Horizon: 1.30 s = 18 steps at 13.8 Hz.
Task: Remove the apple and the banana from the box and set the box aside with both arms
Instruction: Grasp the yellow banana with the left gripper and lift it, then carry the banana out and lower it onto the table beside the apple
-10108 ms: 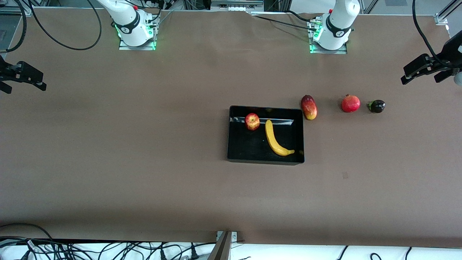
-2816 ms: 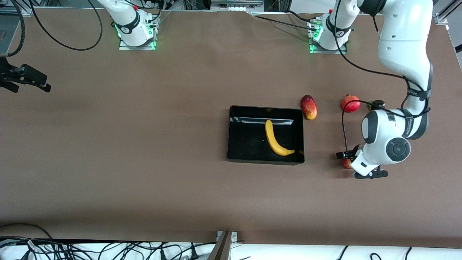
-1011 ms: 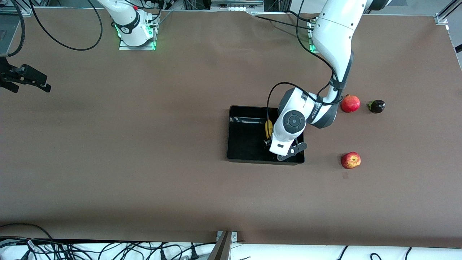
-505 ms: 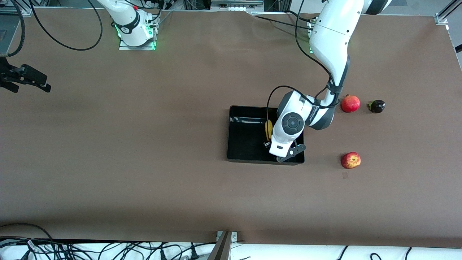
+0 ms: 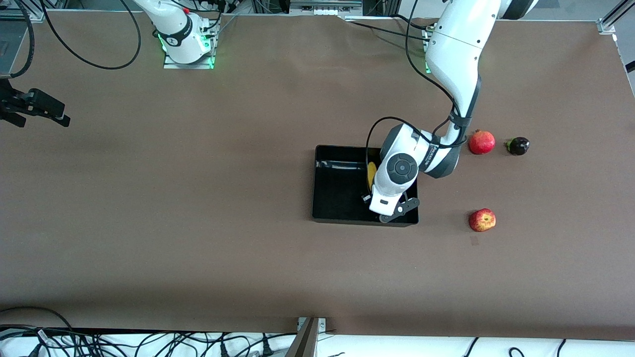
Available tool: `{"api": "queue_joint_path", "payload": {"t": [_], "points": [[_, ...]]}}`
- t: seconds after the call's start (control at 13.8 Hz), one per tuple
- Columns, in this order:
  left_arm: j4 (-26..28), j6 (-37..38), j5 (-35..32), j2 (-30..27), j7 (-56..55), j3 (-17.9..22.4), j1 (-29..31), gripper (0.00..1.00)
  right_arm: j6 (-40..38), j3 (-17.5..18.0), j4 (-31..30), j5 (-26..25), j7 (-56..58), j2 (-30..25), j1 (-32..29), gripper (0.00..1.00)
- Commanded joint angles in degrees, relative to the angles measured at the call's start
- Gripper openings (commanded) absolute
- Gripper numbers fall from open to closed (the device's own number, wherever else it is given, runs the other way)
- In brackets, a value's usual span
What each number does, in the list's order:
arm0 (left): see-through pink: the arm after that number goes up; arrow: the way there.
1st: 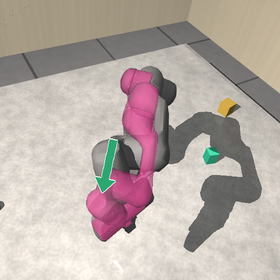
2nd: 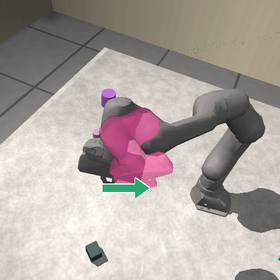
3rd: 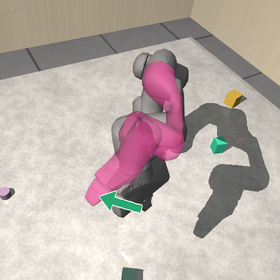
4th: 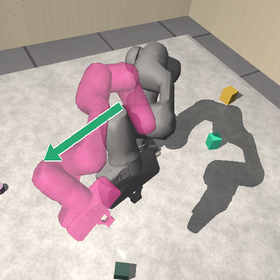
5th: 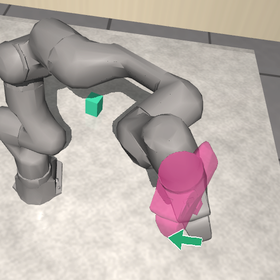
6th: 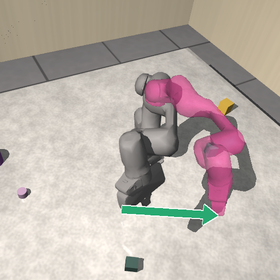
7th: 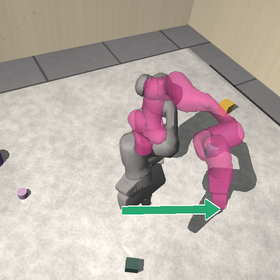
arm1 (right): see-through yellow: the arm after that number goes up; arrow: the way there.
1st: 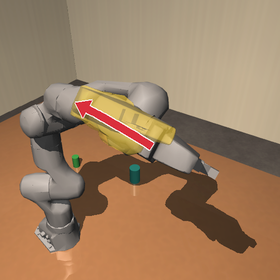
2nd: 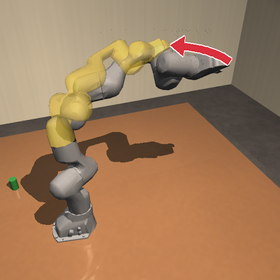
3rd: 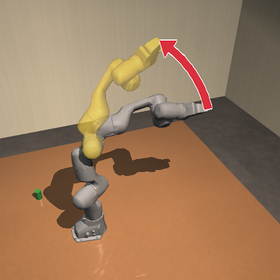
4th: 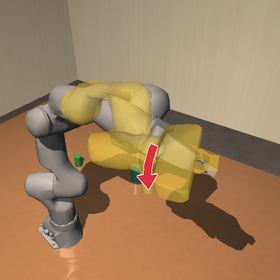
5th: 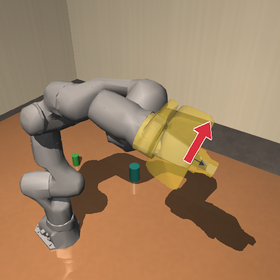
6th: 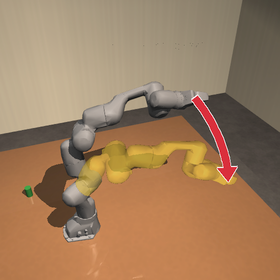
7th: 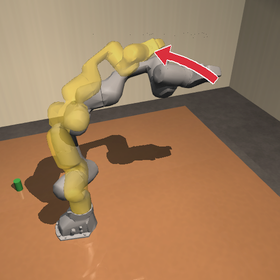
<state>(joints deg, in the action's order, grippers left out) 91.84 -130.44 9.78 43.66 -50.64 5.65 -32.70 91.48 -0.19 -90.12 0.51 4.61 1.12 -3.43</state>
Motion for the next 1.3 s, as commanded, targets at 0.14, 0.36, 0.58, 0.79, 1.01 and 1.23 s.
{"api": "queue_joint_path", "payload": {"t": [0.14,0.36,0.58,0.79,1.01,1.23], "points": [[-2.4,7.8,1.1,-3.6,-0.4,-0.3,-0.3,0.00,-1.1,0.0,1.5,1.0,-0.7,0.7,0.0,1.00],[-5.4,16.2,1.2,-7.5,0.1,0.2,0.4,0.00,-1.1,0.0,1.5,1.0,-0.7,0.7,0.0,1.00],[-8.1,24.0,0.9,-10.2,4.6,0.3,3.8,0.00,-1.1,0.0,1.5,1.0,-0.7,0.7,0.0,1.00],[-10.9,36.6,0.3,-11.9,17.7,0.4,10.0,0.00,-1.1,0.0,1.5,1.0,-0.7,0.7,0.0,1.00],[-10.5,41.4,-5.8,-12.6,33.3,0.7,17.8,0.00,-1.2,0.0,1.5,1.0,-0.7,0.7,0.0,1.00],[-10.2,38.4,-9.6,-12.1,48.7,0.9,25.5,0.00,-1.1,0.0,1.5,1.0,-0.7,0.7,0.0,1.00]]}}
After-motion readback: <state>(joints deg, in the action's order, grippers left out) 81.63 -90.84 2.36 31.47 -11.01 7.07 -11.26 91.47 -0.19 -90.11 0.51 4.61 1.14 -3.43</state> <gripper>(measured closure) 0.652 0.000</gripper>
